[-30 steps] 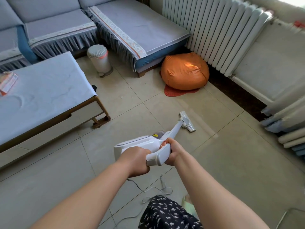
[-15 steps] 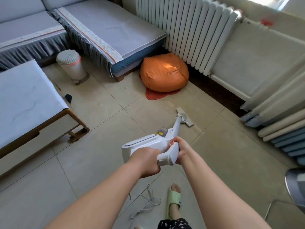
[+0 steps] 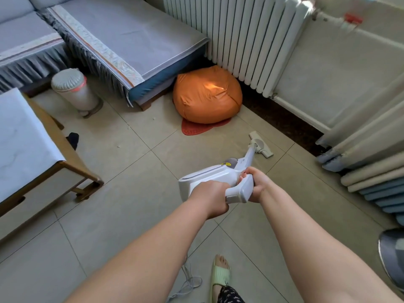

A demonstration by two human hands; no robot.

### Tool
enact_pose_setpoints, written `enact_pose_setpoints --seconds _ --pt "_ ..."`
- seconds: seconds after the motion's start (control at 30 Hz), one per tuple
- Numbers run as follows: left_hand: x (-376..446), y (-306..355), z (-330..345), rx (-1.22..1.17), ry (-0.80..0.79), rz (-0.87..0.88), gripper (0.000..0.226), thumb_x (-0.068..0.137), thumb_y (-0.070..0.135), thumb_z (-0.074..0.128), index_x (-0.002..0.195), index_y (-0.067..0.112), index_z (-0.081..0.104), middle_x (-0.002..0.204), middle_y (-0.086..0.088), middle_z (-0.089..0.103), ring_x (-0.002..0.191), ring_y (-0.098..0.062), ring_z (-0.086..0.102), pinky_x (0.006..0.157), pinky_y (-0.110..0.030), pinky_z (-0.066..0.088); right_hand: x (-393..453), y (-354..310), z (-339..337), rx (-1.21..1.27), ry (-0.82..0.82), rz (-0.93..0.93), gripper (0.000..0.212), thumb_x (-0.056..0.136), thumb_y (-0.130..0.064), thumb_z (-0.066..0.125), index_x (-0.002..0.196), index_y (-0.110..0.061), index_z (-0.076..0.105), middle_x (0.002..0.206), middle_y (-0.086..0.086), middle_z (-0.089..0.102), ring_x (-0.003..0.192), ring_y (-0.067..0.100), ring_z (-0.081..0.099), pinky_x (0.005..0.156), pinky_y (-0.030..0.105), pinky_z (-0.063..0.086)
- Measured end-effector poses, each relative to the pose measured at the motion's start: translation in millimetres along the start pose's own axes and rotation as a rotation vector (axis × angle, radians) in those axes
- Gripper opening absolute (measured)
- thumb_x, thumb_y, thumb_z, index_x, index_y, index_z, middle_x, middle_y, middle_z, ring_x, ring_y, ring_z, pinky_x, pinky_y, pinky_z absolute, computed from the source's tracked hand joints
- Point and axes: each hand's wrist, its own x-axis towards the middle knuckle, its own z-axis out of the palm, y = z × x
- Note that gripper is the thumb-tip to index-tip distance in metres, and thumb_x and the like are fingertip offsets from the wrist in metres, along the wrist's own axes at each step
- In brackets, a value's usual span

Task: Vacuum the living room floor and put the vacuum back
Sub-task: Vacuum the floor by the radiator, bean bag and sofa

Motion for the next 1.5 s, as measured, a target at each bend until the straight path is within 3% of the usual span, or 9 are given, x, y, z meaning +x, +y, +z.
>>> enact_pose_setpoints --seconds 0.2,0.43,0.6,0.77,1.13,1.3,1.5 --pt "28.5 2.3 0.4 -0.051 -0.012 -0.023 0.014 0.084 0.019 0.057 0.085 0.024 0.043 0.102 -0.005 0.063 0.097 -0.028 0.056 0.067 -0.029 0.033 17.5 -24.0 -0.2 -0.007 0.016 0.007 0.014 0.068 -0.004 0.049 0.059 -0.012 0.043 0.047 -0.004 0.042 0.041 0.007 0.041 0.052 0.014 0.040" --pt "-10.7 -32.5 11.1 -0.069 0.001 -0.074 0.017 0.081 0.021 0.057 0.080 0.026 0.041 0.099 -0.003 0.063 0.092 -0.026 0.054 0.066 -0.028 0.033 17.2 26.8 13.9 -0.036 -0.010 0.058 0.012 0.066 -0.003 0.050 0.060 -0.011 0.043 0.049 -0.003 0.043 0.043 0.008 0.041 0.051 0.015 0.042" --pt "-68.7 -79.7 12.6 -0.064 0.031 -0.153 0.019 0.078 0.023 0.056 0.073 0.028 0.039 0.095 -0.002 0.063 0.092 -0.027 0.056 0.065 -0.028 0.035 17.5 94.3 40.2 -0.068 -0.025 0.091 0.012 0.076 -0.005 0.052 0.067 -0.012 0.047 0.055 -0.005 0.047 0.040 0.010 0.047 0.045 0.020 0.047" --pt "-145.9 -118.7 18.3 -0.058 0.065 -0.197 0.011 0.079 0.025 0.055 0.080 0.028 0.045 0.099 -0.001 0.064 0.096 -0.025 0.056 0.067 -0.027 0.037 4.0 175.6 60.3 -0.088 -0.078 0.106 0.013 0.078 -0.005 0.053 0.067 -0.011 0.049 0.058 -0.005 0.047 0.039 0.012 0.049 0.043 0.021 0.047" --pt "-355.5 -221.1 56.5 -0.092 0.088 -0.343 0.009 0.081 0.025 0.056 0.080 0.027 0.048 0.096 0.001 0.064 0.094 -0.022 0.055 0.064 -0.027 0.034 -43.3 402.7 101.2 -0.219 -0.087 0.206 0.020 0.082 -0.005 0.052 0.063 -0.010 0.050 0.053 -0.003 0.050 0.035 0.012 0.050 0.041 0.021 0.049" --pt "-441.4 -272.9 68.4 -0.075 0.069 -0.460 0.010 0.077 0.026 0.057 0.073 0.026 0.048 0.085 0.006 0.061 0.084 -0.019 0.054 0.056 -0.026 0.033 -60.0 498.7 122.5 -0.280 -0.113 0.276 0.021 0.080 -0.004 0.053 0.061 -0.012 0.052 0.051 -0.004 0.053 0.039 0.012 0.052 0.044 0.020 0.051" --pt "-448.0 -279.4 80.4 -0.075 0.070 -0.428 0.003 0.078 0.026 0.056 0.078 0.025 0.053 0.089 0.003 0.065 0.088 -0.021 0.058 0.061 -0.025 0.039 -62.7 507.7 120.4 -0.273 -0.100 0.244 0.021 0.082 -0.004 0.050 0.062 -0.011 0.051 0.049 -0.003 0.051 0.033 0.014 0.051 0.043 0.021 0.050"
